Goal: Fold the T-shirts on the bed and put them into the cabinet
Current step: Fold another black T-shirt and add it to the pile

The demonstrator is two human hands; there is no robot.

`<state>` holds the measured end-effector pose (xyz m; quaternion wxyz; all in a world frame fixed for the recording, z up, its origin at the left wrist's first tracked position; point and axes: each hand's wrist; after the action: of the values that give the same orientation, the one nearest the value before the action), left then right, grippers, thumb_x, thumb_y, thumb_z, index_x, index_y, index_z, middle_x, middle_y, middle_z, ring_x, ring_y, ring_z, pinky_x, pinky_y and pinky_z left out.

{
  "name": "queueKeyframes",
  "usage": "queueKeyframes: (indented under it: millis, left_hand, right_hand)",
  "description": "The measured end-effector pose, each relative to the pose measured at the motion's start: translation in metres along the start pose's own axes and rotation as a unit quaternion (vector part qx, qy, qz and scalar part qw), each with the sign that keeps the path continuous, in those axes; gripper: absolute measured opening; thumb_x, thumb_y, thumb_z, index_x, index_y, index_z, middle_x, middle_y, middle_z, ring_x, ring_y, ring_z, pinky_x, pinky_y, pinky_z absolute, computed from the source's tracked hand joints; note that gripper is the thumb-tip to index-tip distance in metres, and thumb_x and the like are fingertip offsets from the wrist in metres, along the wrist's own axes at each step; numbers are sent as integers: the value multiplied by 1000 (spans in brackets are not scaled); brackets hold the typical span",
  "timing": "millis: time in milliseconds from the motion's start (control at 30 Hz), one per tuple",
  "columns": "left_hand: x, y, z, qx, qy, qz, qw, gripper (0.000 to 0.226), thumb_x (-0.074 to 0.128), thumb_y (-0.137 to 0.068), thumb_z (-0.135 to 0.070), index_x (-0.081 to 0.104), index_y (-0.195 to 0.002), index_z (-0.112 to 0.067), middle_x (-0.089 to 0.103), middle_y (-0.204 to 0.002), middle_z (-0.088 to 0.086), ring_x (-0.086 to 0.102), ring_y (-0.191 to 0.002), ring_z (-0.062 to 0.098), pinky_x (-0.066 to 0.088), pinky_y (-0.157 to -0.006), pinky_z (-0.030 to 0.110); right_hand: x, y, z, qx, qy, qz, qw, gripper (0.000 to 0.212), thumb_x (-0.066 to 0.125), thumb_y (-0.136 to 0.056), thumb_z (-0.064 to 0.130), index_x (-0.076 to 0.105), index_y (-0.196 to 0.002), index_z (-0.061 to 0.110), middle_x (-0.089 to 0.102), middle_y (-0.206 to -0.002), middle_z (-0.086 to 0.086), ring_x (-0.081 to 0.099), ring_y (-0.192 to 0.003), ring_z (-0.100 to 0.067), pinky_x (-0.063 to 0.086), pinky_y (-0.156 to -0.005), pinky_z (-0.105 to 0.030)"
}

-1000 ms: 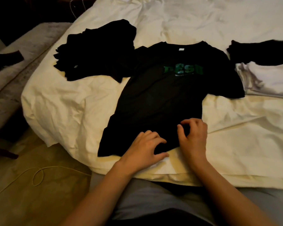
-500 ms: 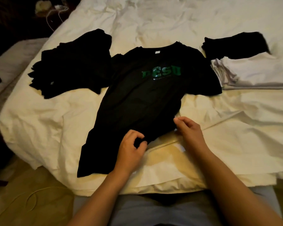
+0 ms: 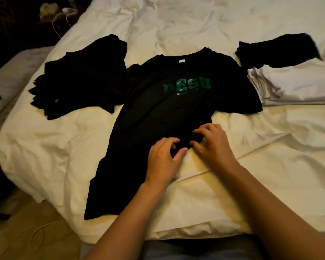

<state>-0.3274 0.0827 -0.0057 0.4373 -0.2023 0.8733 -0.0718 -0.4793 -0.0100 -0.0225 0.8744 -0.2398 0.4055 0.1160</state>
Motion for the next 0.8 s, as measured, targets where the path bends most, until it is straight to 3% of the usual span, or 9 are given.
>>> queueKeyframes:
  millis: [67,133,233,300,467,633,733,800]
  left_hand:
    - [2,-3,1,54,-7,-34,998,21,67,-87,-40,68,-86,-19,60,-77,-7,58,-74,16,51,-70,41]
    - [3,-3,3,67,28,-38,997,17,69,-90,-31,65,-83,-16,60,-79,-5,58,-75,15,48,-69,33]
    - [-1,-4,3,-7,102,-40,994,12,70,-93,-22,63,-86,-15,61,-79,-8,56,-71,3,42,-63,18]
    - [-4,-4,2,-48,135,-27,989,11,68,-95,-23,61,-88,-17,62,-77,-9,58,-70,3,40,-60,16]
    - [-11,-5,-4,-79,184,-39,979,9,64,-97,-23,61,-91,-17,64,-81,-7,63,-77,8,48,-65,25]
    - [-15,6,1,-117,217,-55,968,9,62,-99,-23,60,-91,-17,63,-79,-3,60,-71,12,47,-60,29]
    - [-14,11,3,-111,210,-32,971,10,62,-98,-26,60,-90,-21,62,-76,-4,56,-62,16,43,-55,32]
    - [-11,12,3,-106,213,-20,971,11,63,-97,-27,60,-89,-21,62,-75,-5,52,-57,10,39,-52,25]
  right_hand:
    - [0,6,-5,13,-15,-33,999,15,76,-81,18,72,-94,11,61,-92,-5,57,-89,-30,45,-76,-36]
    - [-6,12,-4,18,-74,-32,997,7,70,-88,14,67,-94,12,59,-90,0,57,-88,-24,42,-74,-29]
    - [-26,16,2,44,-180,-5,983,5,57,-99,15,59,-103,16,60,-89,2,57,-78,-8,45,-70,-25]
    - [-39,16,7,32,-203,-11,979,5,54,-101,13,56,-104,17,61,-87,3,54,-69,-1,41,-65,-16]
    - [-57,15,19,-33,-157,-78,984,13,60,-93,21,63,-100,11,61,-87,3,54,-76,-8,41,-68,-20]
    - [-55,35,-4,-48,-32,-11,998,36,79,-78,41,71,-99,12,63,-90,-2,47,-82,-7,37,-72,-23]
    - [-49,53,-15,-35,13,39,999,37,86,-73,32,72,-103,15,61,-101,-2,53,-92,-16,43,-78,-31]
    - [-48,59,-17,-48,19,29,998,23,81,-80,22,72,-100,14,61,-105,-2,56,-98,-24,46,-82,-37]
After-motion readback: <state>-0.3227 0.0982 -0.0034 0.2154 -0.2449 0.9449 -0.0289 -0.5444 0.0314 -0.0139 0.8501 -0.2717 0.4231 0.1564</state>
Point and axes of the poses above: each hand's wrist, its own y-axis away from the middle knuckle, its own x-axis out of the palm, z = x × y
